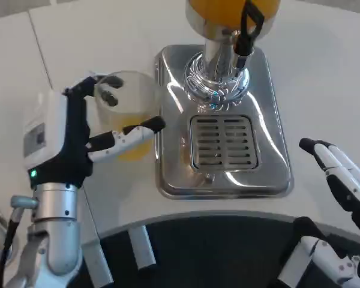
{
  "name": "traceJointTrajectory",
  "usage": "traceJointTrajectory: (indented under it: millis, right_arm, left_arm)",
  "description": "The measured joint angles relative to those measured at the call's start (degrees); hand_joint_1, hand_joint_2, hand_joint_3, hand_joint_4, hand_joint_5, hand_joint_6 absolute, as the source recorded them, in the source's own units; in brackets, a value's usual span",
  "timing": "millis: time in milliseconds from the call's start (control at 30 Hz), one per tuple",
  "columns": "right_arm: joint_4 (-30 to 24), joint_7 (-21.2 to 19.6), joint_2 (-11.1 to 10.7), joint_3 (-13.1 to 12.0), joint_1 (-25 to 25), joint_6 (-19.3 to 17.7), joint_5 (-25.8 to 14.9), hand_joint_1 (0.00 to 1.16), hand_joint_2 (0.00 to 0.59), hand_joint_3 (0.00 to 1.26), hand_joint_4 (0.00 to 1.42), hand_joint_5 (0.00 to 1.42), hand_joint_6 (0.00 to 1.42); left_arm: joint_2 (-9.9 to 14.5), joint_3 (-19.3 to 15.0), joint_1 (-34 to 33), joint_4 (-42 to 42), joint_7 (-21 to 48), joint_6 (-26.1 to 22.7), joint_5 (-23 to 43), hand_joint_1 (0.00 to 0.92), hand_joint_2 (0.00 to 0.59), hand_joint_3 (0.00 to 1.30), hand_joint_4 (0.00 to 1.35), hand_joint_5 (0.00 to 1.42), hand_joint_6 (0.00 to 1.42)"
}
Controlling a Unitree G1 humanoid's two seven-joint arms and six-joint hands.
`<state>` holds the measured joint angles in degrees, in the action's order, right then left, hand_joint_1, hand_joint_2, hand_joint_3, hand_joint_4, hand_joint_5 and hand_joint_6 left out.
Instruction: Grasp the cup under the faucet to collect the drink, then remove the cup.
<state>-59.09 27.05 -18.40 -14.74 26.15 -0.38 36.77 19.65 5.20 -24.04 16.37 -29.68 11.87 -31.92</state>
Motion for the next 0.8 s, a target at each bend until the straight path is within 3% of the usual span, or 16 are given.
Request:
traceJointTrajectory:
  millis: [200,433,700,800]
  right_arm:
    - [0.33,-0.03,-0.45,1.41,-2.25,-0.39,0.55,0.18,0.499,0.0,0.0,0.1,0.23]
    - [0.35,-0.46,-1.84,1.55,-1.05,-4.88,2.21,0.2,0.508,0.0,0.0,0.02,0.12]
    - [2.95,-3.67,-3.73,-2.98,3.49,-14.46,0.21,0.19,0.516,0.0,0.0,0.0,0.09]
    - [4.33,-4.44,-4.35,-4.22,4.17,-17.42,-0.77,0.12,0.525,0.0,0.0,0.0,0.08]
  left_arm:
    - [1.75,-2.8,6.24,-6.56,1.68,0.15,0.24,0.711,0.0,1.17,1.09,1.41,1.42]
    - [1.98,-5.67,14.03,-15.51,5.48,1.84,2.25,0.711,0.0,1.17,1.09,1.41,1.42]
    - [1.63,-7.33,20.63,-26.69,11.11,4.15,5.54,0.711,0.0,1.17,1.09,1.41,1.42]
    - [1.02,-7.36,22.69,-29.87,12.74,4.56,6.5,0.711,0.0,1.17,1.09,1.41,1.42]
